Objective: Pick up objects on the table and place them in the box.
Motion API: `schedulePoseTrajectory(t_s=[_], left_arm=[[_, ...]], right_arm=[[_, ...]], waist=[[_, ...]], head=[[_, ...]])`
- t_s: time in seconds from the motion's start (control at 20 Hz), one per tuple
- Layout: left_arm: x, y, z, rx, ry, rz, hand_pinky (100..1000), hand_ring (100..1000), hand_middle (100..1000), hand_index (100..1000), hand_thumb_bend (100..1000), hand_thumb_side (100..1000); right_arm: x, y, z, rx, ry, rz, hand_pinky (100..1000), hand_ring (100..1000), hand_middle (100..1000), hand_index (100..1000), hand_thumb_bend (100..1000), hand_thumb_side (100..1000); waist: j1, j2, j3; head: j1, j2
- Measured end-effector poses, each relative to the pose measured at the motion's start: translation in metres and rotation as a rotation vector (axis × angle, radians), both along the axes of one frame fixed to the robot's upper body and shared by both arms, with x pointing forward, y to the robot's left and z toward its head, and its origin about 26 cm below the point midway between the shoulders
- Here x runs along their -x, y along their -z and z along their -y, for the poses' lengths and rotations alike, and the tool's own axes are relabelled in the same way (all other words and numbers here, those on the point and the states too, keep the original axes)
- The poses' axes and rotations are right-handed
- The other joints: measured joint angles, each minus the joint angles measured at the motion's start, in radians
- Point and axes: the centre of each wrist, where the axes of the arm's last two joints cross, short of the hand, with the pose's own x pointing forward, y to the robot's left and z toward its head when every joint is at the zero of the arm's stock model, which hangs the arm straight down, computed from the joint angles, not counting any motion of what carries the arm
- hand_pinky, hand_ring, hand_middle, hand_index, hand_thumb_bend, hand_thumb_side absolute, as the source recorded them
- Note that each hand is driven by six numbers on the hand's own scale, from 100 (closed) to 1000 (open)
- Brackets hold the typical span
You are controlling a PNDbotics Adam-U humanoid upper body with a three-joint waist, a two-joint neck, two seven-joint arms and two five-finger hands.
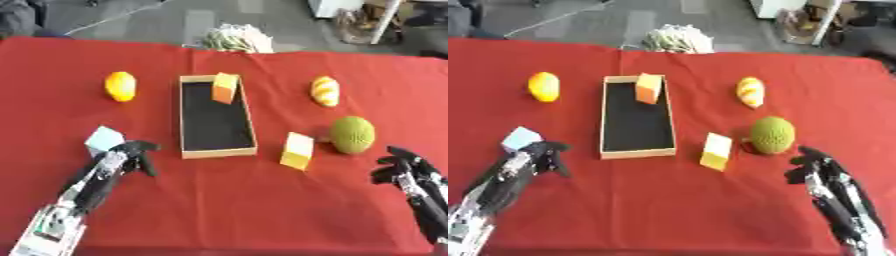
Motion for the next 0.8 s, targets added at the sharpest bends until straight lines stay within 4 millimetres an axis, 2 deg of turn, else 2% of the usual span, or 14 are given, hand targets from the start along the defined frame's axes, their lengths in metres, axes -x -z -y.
schedulePoseTrajectory(t_s=[0.15,0.2,0.25,0.3,0.35,0.4,0.45,0.5,0.55,0.6,0.7,0.8], left_arm=[[-0.005,-0.008,0.002,0.011,0.017,0.028,629,559,465,785,100,950],[-0.008,-0.013,0.002,0.009,0.026,0.044,633,570,483,790,100,885],[-0.012,-0.020,0.002,0.001,0.039,0.069,635,573,487,792,100,864],[-0.017,-0.030,0.001,-0.013,0.055,0.107,647,594,520,805,100,762],[-0.022,-0.042,-0.001,-0.034,0.075,0.153,649,597,523,806,100,748],[-0.027,-0.057,-0.003,-0.063,0.099,0.207,666,623,564,818,100,629],[-0.032,-0.072,-0.005,-0.104,0.126,0.267,676,637,585,824,100,578],[-0.038,-0.090,-0.009,-0.162,0.155,0.334,705,673,634,839,100,460],[-0.042,-0.107,-0.012,-0.236,0.184,0.405,714,681,648,842,100,426],[-0.046,-0.124,-0.016,-0.320,0.209,0.475,739,704,684,851,100,316],[-0.053,-0.152,-0.023,-0.518,0.253,0.600,765,724,719,859,100,254],[-0.061,-0.172,-0.027,-0.724,0.287,0.685,789,741,749,869,100,282]], right_arm=[[0.000,0.000,0.000,0.000,0.000,0.000,593,610,650,833,100,521],[0.000,0.000,0.000,0.000,0.000,0.000,593,610,650,833,100,521],[0.000,0.000,0.000,0.001,0.000,-0.001,593,610,650,833,100,521],[0.000,0.000,0.000,0.002,0.000,-0.001,593,610,650,833,100,522],[0.000,0.000,0.000,0.002,0.000,-0.001,593,610,650,833,100,523],[0.000,0.000,0.000,0.003,0.001,-0.001,593,610,650,833,100,524],[0.000,0.000,0.000,0.004,0.001,-0.002,593,610,650,833,100,524],[0.000,0.000,0.000,0.004,0.001,-0.002,593,610,650,833,100,525],[0.000,0.000,0.000,0.005,0.000,-0.002,593,610,650,833,100,525],[0.001,0.001,0.000,0.007,0.001,-0.005,593,610,650,833,100,526],[0.002,0.002,0.001,0.009,0.001,-0.010,593,610,651,833,100,528],[0.002,0.002,0.002,0.012,0.000,-0.013,593,611,651,833,100,527]], waist=[[0.000,0.000,-0.001],[0.000,0.000,-0.004],[0.000,0.000,-0.005],[0.000,-0.001,-0.005],[0.000,-0.002,-0.005],[0.000,-0.004,-0.005],[0.000,-0.006,-0.006],[0.000,-0.007,-0.008],[0.000,-0.008,-0.013],[0.001,-0.011,-0.019],[0.001,-0.014,-0.030],[0.001,-0.014,-0.041]], head=[[0.000,0.000],[0.000,0.000],[0.000,0.000],[-0.001,0.000],[-0.002,0.000],[-0.003,0.000],[-0.006,0.000],[-0.009,0.000],[-0.011,0.000],[-0.015,0.000],[-0.019,0.000],[-0.020,0.000]])
